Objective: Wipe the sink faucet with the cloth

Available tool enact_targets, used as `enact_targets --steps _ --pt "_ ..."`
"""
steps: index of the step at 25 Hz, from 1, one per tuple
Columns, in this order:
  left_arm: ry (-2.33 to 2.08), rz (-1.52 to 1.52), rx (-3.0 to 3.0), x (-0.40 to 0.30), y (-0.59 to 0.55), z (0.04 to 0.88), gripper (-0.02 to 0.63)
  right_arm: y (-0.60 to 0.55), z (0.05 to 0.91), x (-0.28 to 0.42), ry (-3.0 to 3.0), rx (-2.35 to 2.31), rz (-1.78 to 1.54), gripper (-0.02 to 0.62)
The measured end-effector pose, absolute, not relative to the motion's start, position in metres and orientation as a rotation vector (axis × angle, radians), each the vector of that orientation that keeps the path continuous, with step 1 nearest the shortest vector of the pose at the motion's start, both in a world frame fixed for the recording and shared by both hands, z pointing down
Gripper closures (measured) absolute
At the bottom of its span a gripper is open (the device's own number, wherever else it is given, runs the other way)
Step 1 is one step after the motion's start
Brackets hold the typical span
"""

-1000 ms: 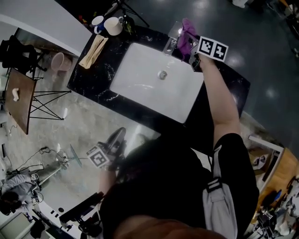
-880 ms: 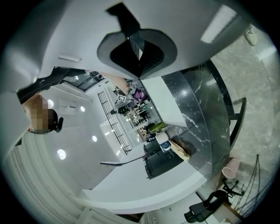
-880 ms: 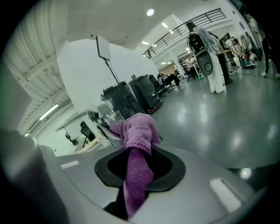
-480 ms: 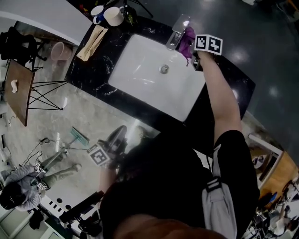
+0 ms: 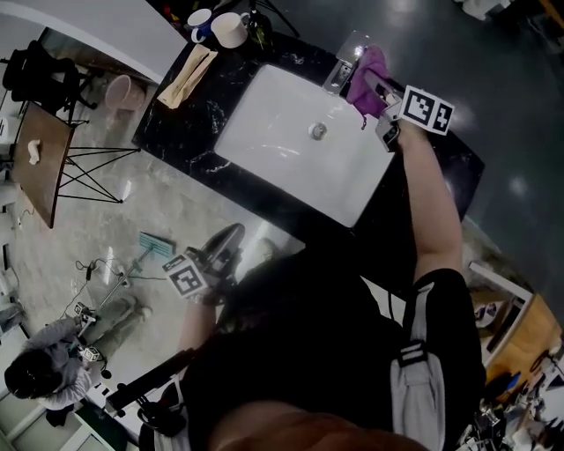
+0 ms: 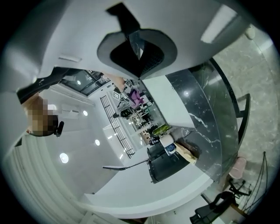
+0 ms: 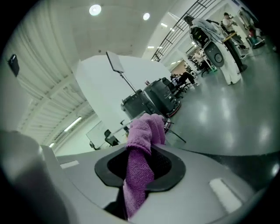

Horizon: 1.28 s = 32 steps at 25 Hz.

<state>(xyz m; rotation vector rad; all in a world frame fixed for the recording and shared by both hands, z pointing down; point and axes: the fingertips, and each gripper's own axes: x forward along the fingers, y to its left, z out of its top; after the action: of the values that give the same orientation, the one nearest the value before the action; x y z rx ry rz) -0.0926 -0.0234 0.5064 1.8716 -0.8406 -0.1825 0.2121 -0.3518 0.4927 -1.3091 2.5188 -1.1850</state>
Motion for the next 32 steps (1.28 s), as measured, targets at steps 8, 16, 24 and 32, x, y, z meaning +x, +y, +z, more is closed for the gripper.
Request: enact_targets --steps 8,16,24,32 --pt "-0.73 -0.233 2.011 -0.103 -0.042 0.472 0.604 -0.203 0.411 0.106 2.669 -0.881 -1.136 0.5" --pt "-0.54 -0.234 2.128 -0.098 -0.038 0.435 0.476 -0.06 0.433 -0.016 2.705 -0.612 -1.319 0.499" --pt "-0.302 -0.173 2.153 -0.089 0.0 0.43 0.36 0.024 0.446 -0.094 2.842 -0.521 -1.334 0.497" --pt "-0.29 -0.218 2.079 -0.118 0.017 0.455 0.496 0.05 0.464 -0.12 2.834 -0.64 -1.333 0.455"
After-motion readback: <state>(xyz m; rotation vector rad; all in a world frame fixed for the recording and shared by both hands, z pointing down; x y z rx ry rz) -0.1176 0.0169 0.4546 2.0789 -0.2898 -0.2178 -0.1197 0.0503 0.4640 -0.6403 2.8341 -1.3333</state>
